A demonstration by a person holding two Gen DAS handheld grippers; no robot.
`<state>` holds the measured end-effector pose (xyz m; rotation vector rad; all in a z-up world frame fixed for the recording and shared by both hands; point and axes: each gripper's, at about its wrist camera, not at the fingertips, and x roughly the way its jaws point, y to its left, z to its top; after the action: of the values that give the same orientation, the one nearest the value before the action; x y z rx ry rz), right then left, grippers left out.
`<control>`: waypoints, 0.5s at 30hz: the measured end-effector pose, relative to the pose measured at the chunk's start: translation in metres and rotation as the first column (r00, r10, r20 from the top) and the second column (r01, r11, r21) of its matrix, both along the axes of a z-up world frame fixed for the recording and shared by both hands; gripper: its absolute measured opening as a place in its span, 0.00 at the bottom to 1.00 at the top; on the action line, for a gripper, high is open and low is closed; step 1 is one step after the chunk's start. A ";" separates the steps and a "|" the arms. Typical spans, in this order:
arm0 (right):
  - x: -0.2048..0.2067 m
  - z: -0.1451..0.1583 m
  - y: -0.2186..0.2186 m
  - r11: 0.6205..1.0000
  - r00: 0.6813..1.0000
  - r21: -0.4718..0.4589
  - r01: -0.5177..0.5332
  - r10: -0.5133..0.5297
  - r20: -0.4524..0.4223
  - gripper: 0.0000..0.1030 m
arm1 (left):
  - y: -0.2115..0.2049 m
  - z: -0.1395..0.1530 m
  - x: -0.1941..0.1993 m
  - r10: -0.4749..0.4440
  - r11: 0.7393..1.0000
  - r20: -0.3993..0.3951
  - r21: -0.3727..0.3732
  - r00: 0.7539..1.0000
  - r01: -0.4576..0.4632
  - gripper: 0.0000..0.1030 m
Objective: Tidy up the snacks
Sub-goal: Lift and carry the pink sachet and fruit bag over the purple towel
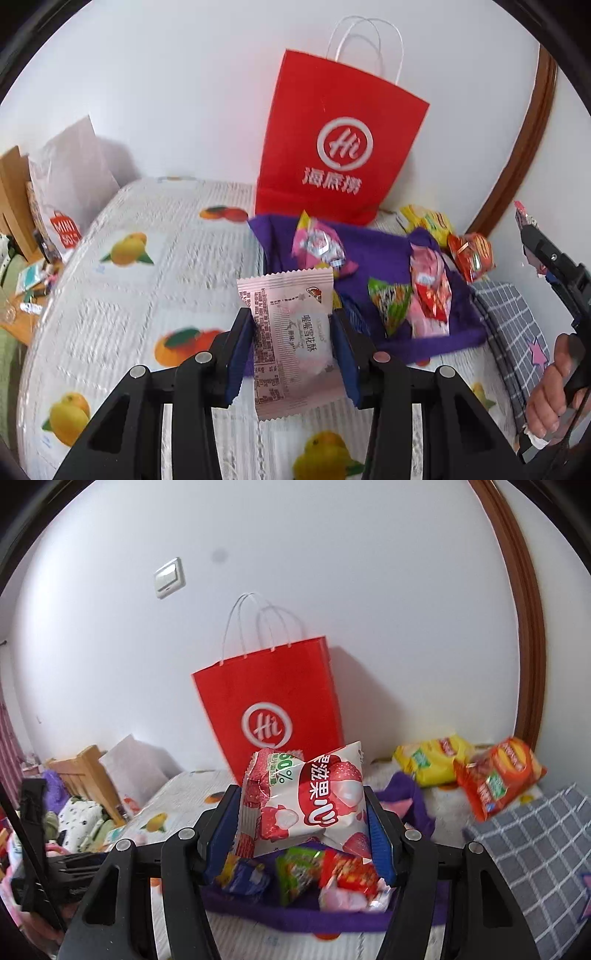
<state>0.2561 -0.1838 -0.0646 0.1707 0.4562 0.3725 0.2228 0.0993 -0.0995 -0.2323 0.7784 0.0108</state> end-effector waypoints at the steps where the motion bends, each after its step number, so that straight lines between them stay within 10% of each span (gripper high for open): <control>1: 0.006 -0.001 0.000 1.000 1.000 -0.005 0.012 -0.012 -0.006 0.61 | 0.000 0.004 0.004 0.002 1.000 0.011 0.000 1.000 -0.002 0.40; 15: 0.063 -0.039 -0.005 0.992 0.994 0.116 0.050 -0.037 -0.107 0.61 | -0.032 0.018 0.059 -0.017 0.998 0.077 -0.060 0.997 0.022 0.40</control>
<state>0.3187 -0.1884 -0.1033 0.3159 0.5331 0.3490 0.2818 0.0674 -0.0815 -0.2808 0.7053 -0.0402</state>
